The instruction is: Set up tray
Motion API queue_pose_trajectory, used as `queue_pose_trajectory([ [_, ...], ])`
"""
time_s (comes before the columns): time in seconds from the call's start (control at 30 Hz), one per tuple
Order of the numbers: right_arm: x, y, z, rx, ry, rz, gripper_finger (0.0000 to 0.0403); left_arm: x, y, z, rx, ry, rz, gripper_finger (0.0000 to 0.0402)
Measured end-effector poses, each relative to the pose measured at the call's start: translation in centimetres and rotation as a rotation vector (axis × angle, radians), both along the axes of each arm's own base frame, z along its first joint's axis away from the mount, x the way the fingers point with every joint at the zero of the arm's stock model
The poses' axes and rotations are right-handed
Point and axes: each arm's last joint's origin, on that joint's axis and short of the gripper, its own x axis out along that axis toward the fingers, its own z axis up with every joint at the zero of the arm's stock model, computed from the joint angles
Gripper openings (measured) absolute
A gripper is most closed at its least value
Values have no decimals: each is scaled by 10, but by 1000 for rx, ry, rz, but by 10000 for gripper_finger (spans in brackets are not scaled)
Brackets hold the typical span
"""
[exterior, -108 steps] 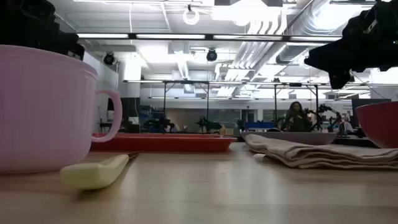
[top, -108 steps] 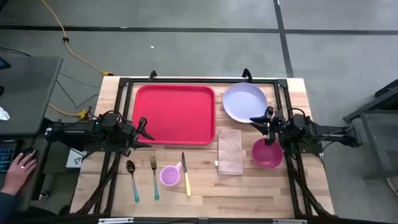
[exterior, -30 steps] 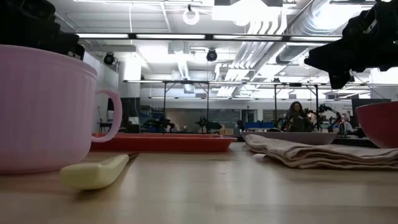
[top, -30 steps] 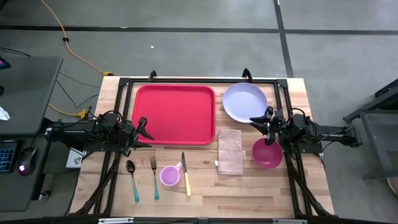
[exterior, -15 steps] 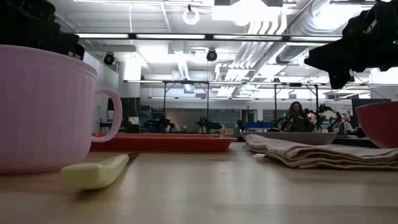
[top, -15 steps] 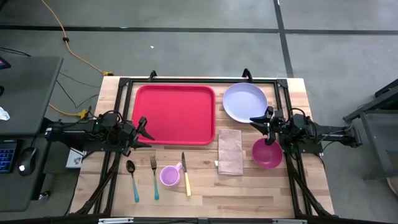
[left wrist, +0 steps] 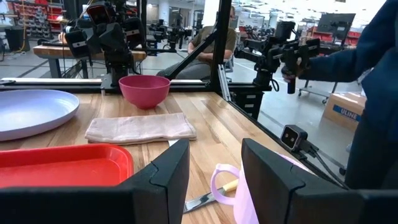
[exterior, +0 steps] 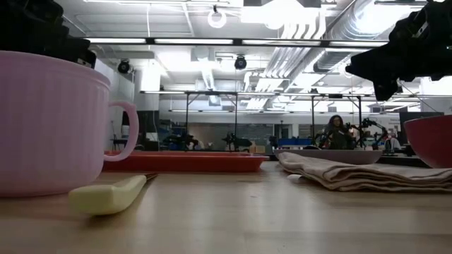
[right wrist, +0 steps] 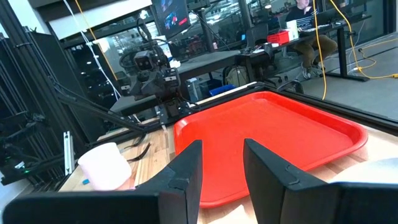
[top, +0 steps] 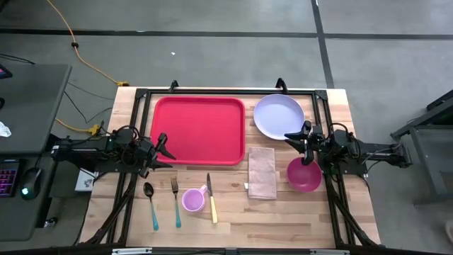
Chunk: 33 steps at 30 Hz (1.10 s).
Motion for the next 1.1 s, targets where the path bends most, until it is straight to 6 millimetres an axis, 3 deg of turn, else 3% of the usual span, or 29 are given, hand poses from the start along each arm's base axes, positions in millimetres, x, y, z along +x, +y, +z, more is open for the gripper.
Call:
queue_pose_trajectory([
  [0.6,0,0,1,26,-11,-2,94,-1,6,24,-740,-63,112,179],
  [0.83,0,0,1,26,-11,-3,94,-2,4,30,-793,-34,37,179],
  [1.1,0,0,1,26,-12,-3,94,7,4,62,-759,126,106,179],
])
